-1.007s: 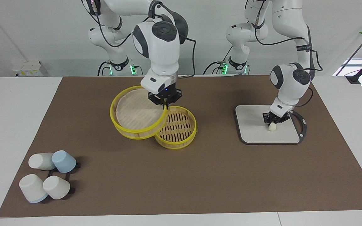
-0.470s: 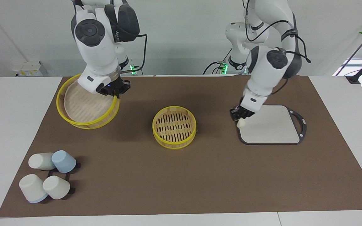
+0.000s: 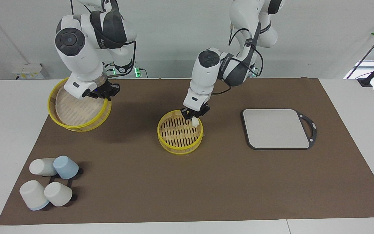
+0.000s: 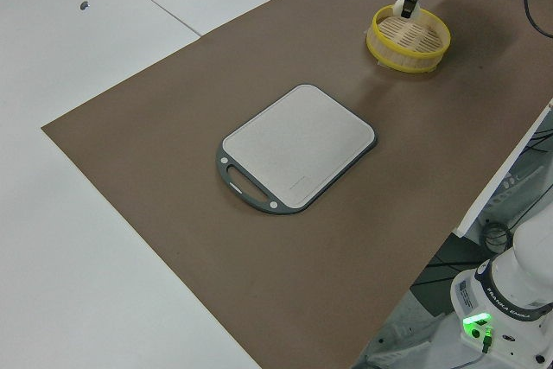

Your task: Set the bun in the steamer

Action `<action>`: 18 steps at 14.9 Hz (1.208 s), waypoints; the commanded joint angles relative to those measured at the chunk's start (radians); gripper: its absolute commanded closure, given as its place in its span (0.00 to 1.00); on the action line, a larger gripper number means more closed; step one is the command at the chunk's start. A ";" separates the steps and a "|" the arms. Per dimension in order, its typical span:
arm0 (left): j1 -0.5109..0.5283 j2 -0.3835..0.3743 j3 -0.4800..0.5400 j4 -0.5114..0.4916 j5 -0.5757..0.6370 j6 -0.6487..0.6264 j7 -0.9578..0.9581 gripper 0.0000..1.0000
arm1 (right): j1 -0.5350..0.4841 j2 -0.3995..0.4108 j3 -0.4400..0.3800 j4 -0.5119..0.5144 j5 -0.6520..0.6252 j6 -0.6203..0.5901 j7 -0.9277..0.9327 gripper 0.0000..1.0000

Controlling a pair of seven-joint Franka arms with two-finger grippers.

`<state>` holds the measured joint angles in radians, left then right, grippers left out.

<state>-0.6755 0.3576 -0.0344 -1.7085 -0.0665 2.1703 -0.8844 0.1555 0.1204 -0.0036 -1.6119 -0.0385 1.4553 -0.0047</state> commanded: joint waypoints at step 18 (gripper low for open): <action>0.025 0.003 0.018 0.004 0.054 -0.038 0.004 0.00 | 0.048 -0.065 0.013 -0.108 -0.012 0.167 0.002 1.00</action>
<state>-0.6876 0.4208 -0.0149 -1.6986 -0.0284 2.2055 -0.8854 0.2003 0.0860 0.0039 -1.6894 -0.0392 1.5788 -0.0047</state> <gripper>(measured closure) 0.000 0.907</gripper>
